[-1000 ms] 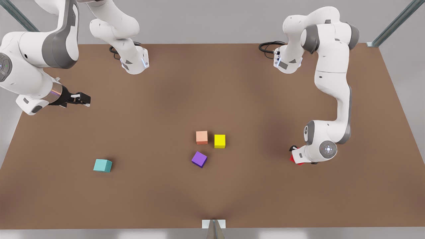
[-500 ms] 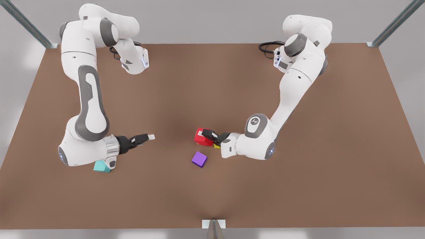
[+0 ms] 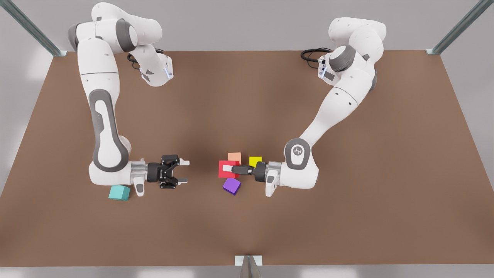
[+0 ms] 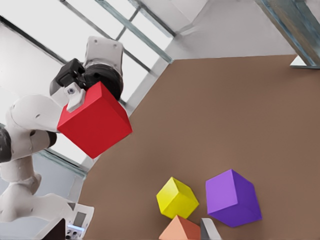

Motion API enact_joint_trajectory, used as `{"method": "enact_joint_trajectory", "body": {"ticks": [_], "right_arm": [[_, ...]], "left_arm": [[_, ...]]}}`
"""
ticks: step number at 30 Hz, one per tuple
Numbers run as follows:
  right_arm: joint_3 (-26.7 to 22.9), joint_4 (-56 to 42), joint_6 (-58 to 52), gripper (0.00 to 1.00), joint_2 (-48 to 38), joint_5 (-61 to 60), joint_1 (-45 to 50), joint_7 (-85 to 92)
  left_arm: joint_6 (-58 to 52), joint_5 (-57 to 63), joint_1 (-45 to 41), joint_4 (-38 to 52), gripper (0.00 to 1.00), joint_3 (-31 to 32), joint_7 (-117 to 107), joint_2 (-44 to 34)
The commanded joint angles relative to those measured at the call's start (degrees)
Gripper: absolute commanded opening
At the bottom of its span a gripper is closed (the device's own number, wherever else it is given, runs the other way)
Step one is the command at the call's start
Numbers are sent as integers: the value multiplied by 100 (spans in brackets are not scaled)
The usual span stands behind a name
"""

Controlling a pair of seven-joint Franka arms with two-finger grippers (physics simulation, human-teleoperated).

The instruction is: Pick up red wooden cube and pass to hand red wooden cube and place in blue wooden cube

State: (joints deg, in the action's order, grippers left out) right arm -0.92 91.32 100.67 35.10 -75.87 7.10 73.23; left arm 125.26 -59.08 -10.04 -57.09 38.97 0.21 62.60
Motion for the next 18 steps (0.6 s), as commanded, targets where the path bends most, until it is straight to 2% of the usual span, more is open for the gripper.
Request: {"method": "enact_joint_trajectory", "body": {"ticks": [1,5,11,18], "right_arm": [[57,35,-39,100,15,-472,11,5940],[101,-62,-30,100,50,-788,99,5931],[505,-299,-39,100,305,-1035,64,5922],[725,-290,-48,100,340,-1193,90,5931]], "left_arm": [[33,-218,2,-13,58,5,909,-11],[42,-174,-15,-13,58,-3,1130,-11],[68,-174,-42,-39,58,-3,1481,24],[244,-174,-235,22,58,-30,1543,112]]}}
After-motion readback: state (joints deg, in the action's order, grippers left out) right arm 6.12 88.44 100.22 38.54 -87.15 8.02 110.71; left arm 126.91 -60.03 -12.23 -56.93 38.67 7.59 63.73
